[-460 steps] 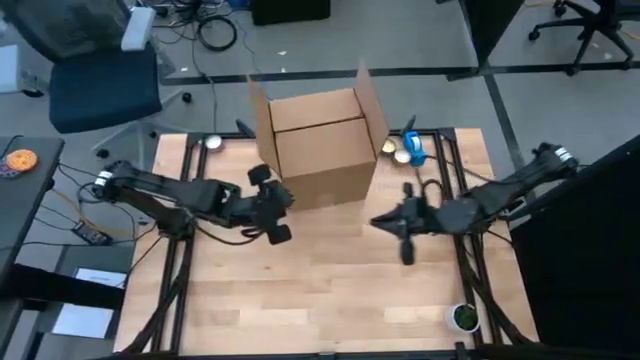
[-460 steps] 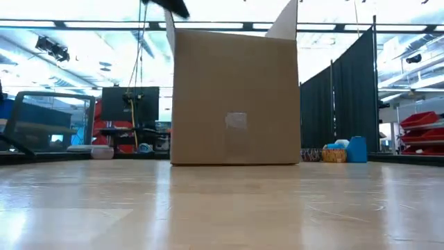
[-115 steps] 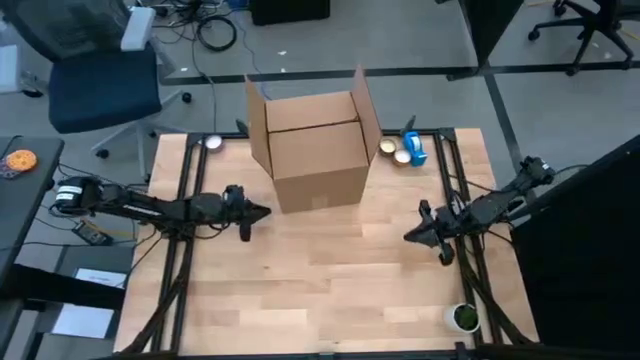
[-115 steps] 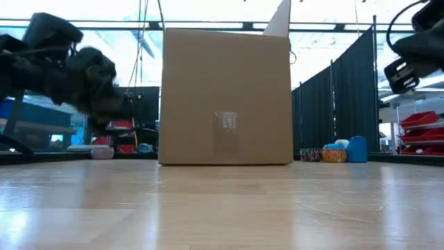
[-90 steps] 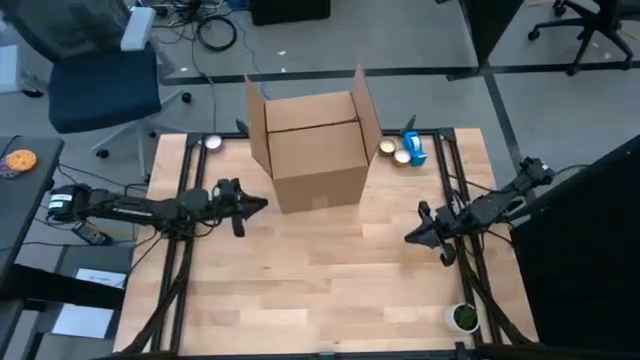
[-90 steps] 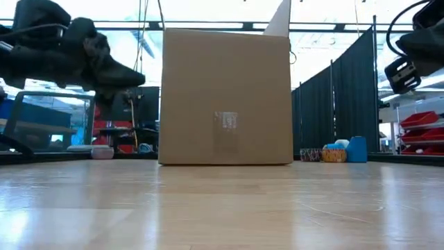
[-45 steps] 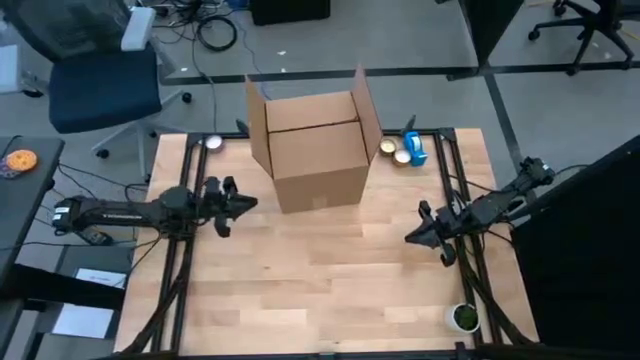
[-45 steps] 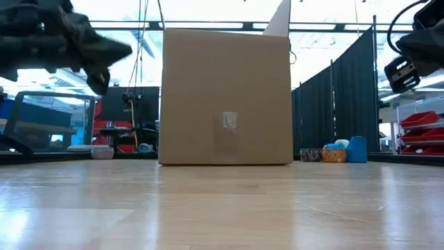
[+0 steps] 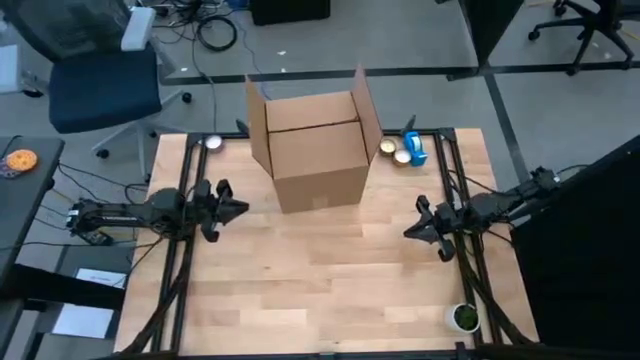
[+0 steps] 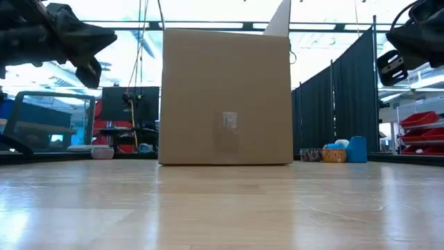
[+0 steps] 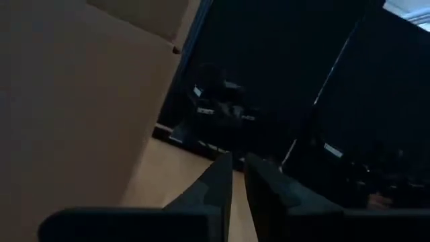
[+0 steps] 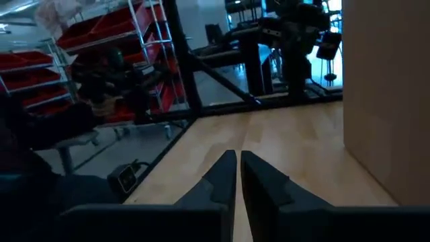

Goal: Wrap mug
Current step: Return to Home Position

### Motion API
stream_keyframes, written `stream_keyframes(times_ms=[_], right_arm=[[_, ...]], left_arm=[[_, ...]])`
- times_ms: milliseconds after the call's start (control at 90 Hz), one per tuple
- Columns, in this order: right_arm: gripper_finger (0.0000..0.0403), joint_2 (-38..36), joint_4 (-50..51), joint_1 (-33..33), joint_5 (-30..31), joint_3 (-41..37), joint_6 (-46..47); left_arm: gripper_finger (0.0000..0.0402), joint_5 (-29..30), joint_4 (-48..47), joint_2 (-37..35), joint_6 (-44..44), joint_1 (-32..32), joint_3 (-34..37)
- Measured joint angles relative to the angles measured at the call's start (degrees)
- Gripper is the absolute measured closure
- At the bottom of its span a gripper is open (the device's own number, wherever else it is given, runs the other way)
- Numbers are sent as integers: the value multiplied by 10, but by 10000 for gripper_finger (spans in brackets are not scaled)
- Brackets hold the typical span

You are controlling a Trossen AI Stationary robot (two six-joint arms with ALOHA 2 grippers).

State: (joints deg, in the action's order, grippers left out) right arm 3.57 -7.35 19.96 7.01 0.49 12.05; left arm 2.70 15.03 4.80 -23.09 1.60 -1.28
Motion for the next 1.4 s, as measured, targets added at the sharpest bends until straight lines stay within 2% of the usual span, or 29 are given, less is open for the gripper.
stream_keyframes(times_ms=[111,189,311,411,567,689,978,1200,1400], right_arm=[[403,0,0,-31,-50,0,23],[403,0,7,-46,-56,0,30],[403,4,57,-62,6,0,47],[403,17,50,-76,54,0,6],[403,29,44,-89,74,1,-15],[403,30,34,-97,109,1,-7],[402,32,35,-97,112,1,-12],[402,36,24,-104,183,1,-55],[401,36,13,-106,188,1,-37]], left_arm=[[376,32,-38,-14,17,1,0],[376,70,-56,-19,33,1,0],[376,83,-72,-18,34,1,0],[376,92,-72,-19,45,1,0],[376,161,-73,-19,108,0,0],[376,185,-73,-18,111,0,0],[376,187,-56,-18,109,0,0],[376,187,-56,-18,109,0,0],[376,187,-58,-18,110,0,0]])
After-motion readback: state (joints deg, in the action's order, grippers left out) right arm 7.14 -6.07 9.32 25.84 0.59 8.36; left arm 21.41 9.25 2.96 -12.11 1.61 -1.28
